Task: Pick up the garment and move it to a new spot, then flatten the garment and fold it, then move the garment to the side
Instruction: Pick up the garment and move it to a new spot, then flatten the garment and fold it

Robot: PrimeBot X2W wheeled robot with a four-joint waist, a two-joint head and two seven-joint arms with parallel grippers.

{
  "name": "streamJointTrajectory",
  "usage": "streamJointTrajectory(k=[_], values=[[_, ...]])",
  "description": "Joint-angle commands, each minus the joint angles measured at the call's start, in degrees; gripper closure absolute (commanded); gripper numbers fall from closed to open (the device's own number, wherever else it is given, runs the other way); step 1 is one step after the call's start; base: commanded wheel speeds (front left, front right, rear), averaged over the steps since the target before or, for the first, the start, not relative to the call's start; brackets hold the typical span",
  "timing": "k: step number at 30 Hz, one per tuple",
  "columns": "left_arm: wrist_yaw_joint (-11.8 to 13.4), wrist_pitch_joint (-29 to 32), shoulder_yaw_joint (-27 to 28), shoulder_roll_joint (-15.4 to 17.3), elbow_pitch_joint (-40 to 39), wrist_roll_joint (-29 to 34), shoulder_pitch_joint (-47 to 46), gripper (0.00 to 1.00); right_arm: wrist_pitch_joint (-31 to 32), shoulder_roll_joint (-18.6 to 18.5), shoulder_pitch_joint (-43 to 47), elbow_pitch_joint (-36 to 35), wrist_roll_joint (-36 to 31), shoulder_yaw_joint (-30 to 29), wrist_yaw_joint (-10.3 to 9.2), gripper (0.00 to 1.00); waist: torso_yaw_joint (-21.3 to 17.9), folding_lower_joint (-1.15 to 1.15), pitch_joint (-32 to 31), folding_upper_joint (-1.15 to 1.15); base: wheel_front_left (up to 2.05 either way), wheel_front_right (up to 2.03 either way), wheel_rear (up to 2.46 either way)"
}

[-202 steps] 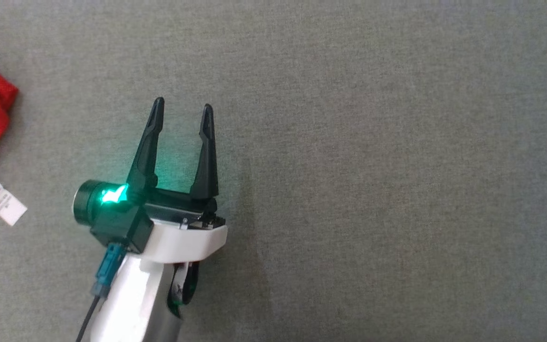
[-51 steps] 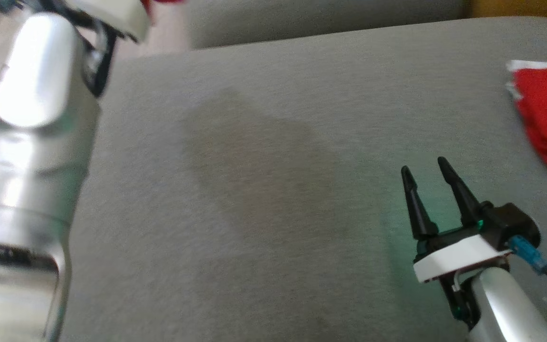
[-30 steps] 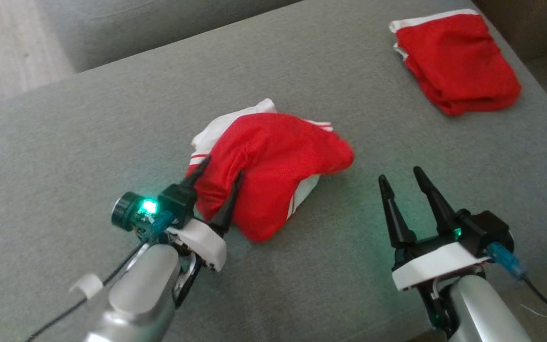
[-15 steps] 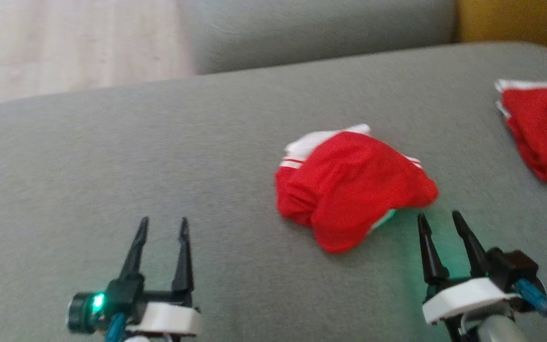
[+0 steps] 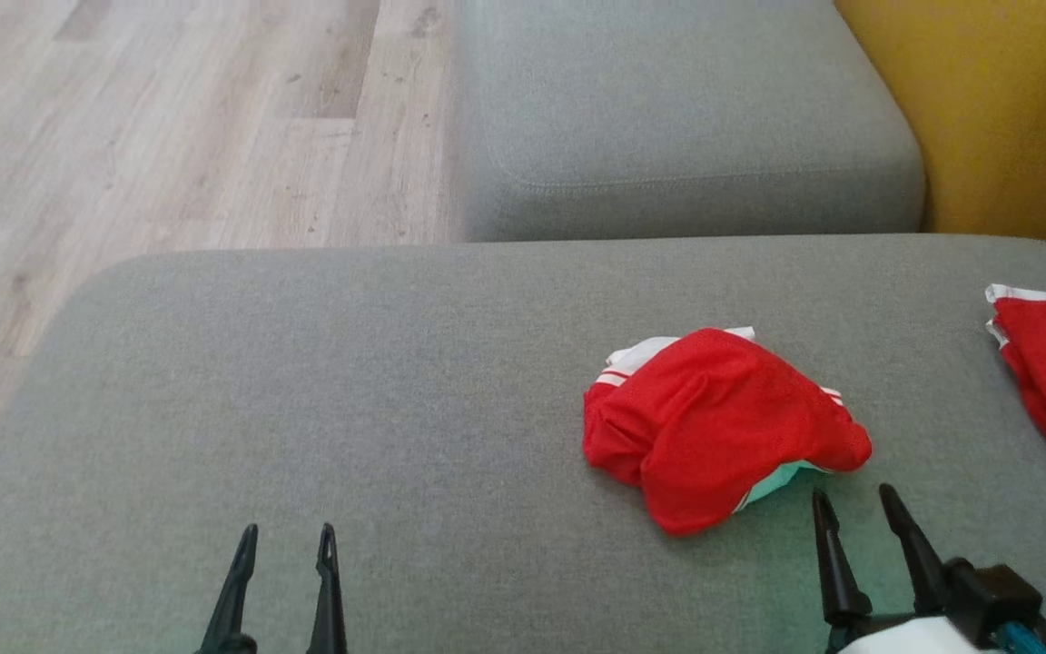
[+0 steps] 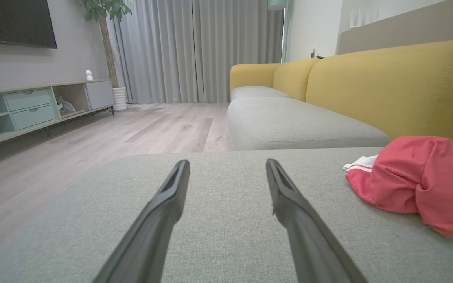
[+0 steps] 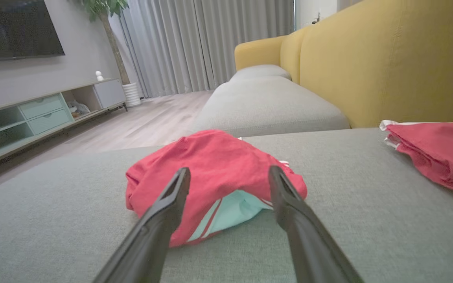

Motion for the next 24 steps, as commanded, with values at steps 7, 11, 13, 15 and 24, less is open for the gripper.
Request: streamJointTrajectory(k=[7, 11, 13, 15, 24], values=[[-0.31, -0.54, 3.09, -0.94, -0.97, 1.04, -2.12, 0.00, -0.22, -0.40, -0.26, -2.66, -0.44, 2.38, 0.39, 0.00, -1.67, 0.02, -0.25, 0.00, 0.00, 0.00, 0.00], [-0.40, -0.54, 3.26, -1.00, -0.42, 1.15, -2.30, 0.00, -0.22, -0.39, -0.18, -2.52, -0.24, 2.70, 0.39, 0.00, -2.16, 0.02, -0.25, 0.00, 0.00, 0.00, 0.00], [-0.43, -0.54, 3.27, -1.01, -0.28, 1.17, -2.34, 0.00, -0.22, -0.39, -0.19, -2.43, -0.20, 2.71, 0.39, 0.00, -2.22, 0.02, -0.27, 0.00, 0.00, 0.00, 0.00], [-0.46, -0.54, 3.26, -1.03, -0.05, 1.18, -2.41, 0.00, -0.22, -0.39, -0.25, -2.30, -0.15, 2.66, 0.39, 0.00, -2.26, 0.02, -0.26, 0.00, 0.00, 0.00, 0.00], [-0.52, -0.54, 2.47, -1.06, 0.46, 0.87, -2.74, 0.00, -0.22, -0.38, -0.29, -2.23, 0.17, 2.27, 0.39, 0.00, -1.83, 0.02, -0.14, 0.00, 0.00, 0.00, 0.00]])
